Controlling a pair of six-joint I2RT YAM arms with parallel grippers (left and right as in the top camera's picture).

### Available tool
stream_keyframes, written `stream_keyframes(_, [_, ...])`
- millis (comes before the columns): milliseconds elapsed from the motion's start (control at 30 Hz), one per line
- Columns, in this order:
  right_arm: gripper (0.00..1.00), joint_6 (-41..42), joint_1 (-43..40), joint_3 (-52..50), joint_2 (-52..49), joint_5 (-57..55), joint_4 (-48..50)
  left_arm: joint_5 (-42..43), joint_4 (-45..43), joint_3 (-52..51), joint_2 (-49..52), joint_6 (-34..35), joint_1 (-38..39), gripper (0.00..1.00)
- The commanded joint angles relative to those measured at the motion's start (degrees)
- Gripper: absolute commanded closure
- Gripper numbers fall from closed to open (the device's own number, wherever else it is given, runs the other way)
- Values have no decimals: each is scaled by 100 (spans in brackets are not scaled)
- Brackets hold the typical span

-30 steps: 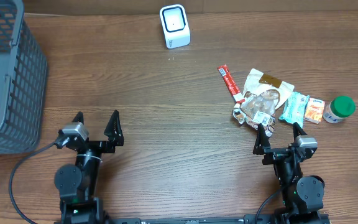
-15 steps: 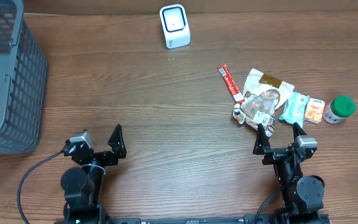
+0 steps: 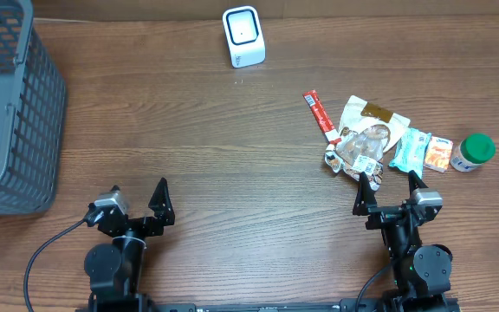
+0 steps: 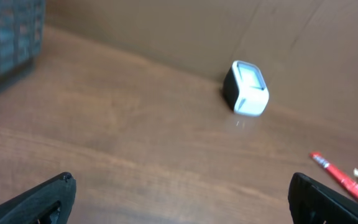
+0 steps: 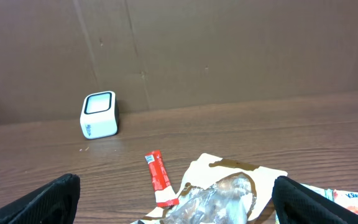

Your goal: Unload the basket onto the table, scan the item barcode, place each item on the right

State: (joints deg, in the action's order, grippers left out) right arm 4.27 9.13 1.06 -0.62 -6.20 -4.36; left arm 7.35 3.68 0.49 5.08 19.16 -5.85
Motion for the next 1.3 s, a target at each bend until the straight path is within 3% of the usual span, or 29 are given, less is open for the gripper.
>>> stream_keyframes(0, [0, 26, -15, -61, 46, -13, 17, -74, -68, -22, -511, 9, 11, 0])
stream_keyframes(767, [0, 26, -15, -61, 46, -11, 17, -70, 15, -22, -476, 13, 31, 0])
stream_keyframes(900, [0, 26, -15, -61, 46, -13, 17, -35, 17, -22, -289, -702, 31, 0])
stream_keyframes(1267, [0, 26, -15, -61, 46, -11, 17, -33, -37, -22, -168, -942, 31, 0])
